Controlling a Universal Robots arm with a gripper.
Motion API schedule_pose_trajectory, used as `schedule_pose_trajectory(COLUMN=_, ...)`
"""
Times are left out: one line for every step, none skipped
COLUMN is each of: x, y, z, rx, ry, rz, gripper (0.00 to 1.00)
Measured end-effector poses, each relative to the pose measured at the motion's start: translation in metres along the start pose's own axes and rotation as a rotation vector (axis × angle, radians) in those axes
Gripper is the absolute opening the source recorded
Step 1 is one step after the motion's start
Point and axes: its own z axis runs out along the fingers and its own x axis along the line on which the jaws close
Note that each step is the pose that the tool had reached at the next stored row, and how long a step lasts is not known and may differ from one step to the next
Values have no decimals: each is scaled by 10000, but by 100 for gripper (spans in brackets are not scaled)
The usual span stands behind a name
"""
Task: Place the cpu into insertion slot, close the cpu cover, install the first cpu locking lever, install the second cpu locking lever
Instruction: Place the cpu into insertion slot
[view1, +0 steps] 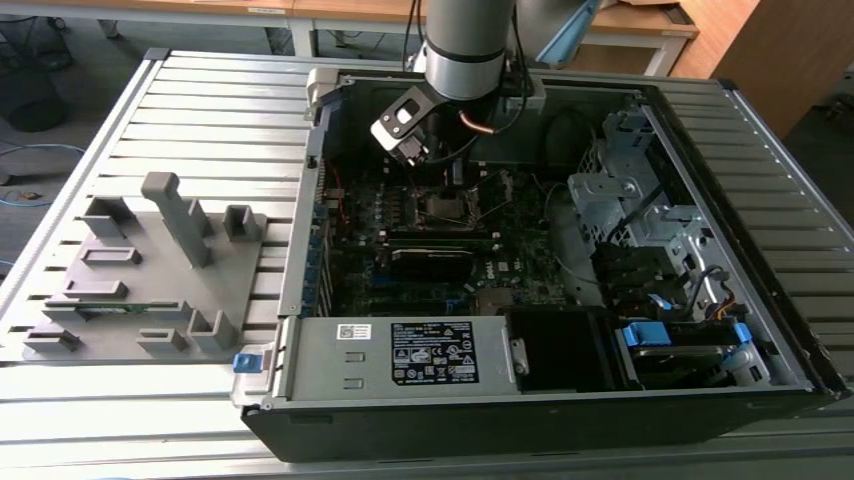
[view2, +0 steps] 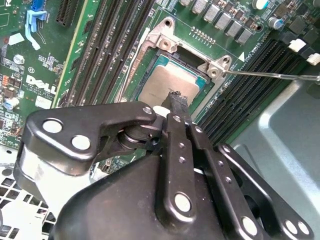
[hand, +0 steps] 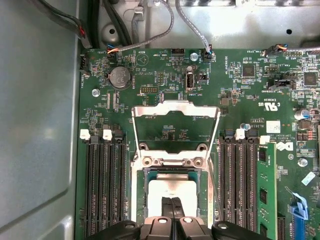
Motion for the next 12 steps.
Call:
schedule_pose_trajectory(x=0, y=0, z=9, rx=-2, ry=3, rz=0, gripper=11)
schedule_pose_trajectory(x=-1, y=-1, z=25, rx=0, ry=0, rz=1, gripper=11)
schedule_pose_trajectory(x=-2, y=-2, z=44, rx=0, ry=-1, rz=0, gripper=11)
schedule_pose_trajectory(x=-2, y=-2, z=59, rx=-1, ry=1, rz=0, gripper=11)
schedule_pose_trajectory(x=-3, y=-3, z=74, rx=0, ry=0, rz=0, gripper=11)
schedule_pose_trajectory(x=-3, y=-4, z=87, rx=-1, ry=1, rz=0, gripper=11)
schedule_pose_trajectory(x=-4, y=-4, z=94, rx=-1, ry=0, rz=0, gripper=11)
schedule_pose_trajectory(x=-4, y=-4, z=94, rx=0, ry=-1, rz=0, gripper=11)
schedule_pose_trajectory(x=-4, y=-4, z=94, rx=1, ry=-1, rz=0, gripper=11)
schedule_pose_trajectory(x=-4, y=-4, z=95, rx=1, ry=-2, rz=1, gripper=11)
schedule_pose_trajectory(x=-3, y=-4, z=103, rx=-1, ry=2, rz=1, gripper=11)
schedule_pose_trajectory(x=-4, y=-5, z=112, rx=0, ry=0, rz=0, gripper=11)
